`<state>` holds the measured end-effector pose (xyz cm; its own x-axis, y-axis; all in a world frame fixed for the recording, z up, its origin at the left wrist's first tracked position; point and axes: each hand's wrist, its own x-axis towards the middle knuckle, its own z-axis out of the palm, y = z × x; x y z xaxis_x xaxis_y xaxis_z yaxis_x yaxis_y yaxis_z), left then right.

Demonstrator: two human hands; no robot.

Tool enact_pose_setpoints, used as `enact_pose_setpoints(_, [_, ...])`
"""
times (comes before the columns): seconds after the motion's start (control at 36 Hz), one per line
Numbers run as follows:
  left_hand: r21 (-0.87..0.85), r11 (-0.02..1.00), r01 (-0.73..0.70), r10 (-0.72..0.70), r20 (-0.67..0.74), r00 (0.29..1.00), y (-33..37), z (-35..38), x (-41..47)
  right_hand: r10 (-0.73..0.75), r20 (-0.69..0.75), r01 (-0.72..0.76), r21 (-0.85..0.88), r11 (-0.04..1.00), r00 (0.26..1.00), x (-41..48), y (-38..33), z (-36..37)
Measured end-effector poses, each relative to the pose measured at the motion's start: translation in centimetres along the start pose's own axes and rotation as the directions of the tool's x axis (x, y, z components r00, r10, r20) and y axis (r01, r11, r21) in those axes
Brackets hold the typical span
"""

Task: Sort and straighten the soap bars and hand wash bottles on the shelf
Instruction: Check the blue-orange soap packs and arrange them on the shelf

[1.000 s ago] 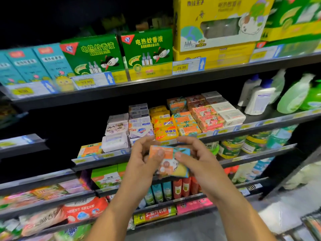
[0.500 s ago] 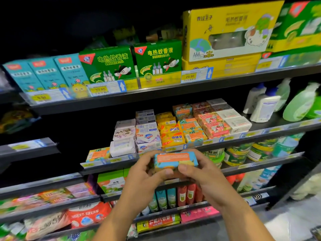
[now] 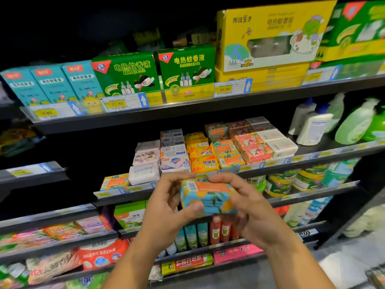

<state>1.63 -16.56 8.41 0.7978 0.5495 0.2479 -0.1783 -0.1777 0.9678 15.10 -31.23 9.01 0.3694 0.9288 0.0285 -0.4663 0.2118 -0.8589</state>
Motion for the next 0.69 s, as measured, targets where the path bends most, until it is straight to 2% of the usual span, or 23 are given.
enact_pose_setpoints(0.06, [-0.033, 0.999, 0.000, -0.003, -0.072, 0.997, 0.1, 0.2, 0.1, -0.019, 0.079, 0.022, -0.041, 0.999, 0.997, -0.3, -0.1, -0.1])
enact_pose_setpoints(0.08, [-0.052, 0.999, 0.009, -0.013, -0.095, 0.995, 0.0, 0.4, 0.2, -0.032, 0.061, 0.038, -0.114, 0.993, 0.998, -0.3, -0.1, 0.0])
enact_pose_setpoints(0.17, [-0.138, 0.989, 0.060, -0.080, -0.144, 0.986, 0.3, 1.2, 0.5, -0.093, -0.068, 0.067, -0.314, 0.947, 0.993, -0.2, -0.1, 0.4])
enact_pose_setpoints(0.28, [-0.199, 0.963, 0.182, -0.214, -0.150, 0.965, 0.7, 2.2, 0.4, -0.209, -0.185, 0.121, -0.398, 0.910, 0.960, -0.3, -0.1, 0.6])
enact_pose_setpoints(0.39, [-0.110, 0.966, 0.232, -0.240, -0.064, 0.969, 1.1, 2.5, -0.1, -0.252, -0.282, 0.102, -0.455, 0.885, 0.926, -0.4, 0.1, 0.3])
enact_pose_setpoints(0.53, [0.023, 0.988, 0.152, -0.154, 0.083, 0.985, 1.0, 2.0, -0.9, -0.216, -0.367, 0.063, -0.386, 0.920, 0.905, -0.4, 0.4, 0.4])
enact_pose_setpoints(0.64, [0.103, 0.995, -0.009, -0.023, 0.298, 0.954, 0.3, 0.7, -1.6, -0.053, -0.420, -0.083, -0.299, 0.951, 0.906, -0.4, 0.6, 0.5])
enact_pose_setpoints(0.69, [0.170, 0.983, -0.066, 0.004, 0.341, 0.940, 0.2, 0.3, -1.8, 0.034, -0.416, -0.132, -0.210, 0.969, 0.909, -0.5, 0.6, 0.4])
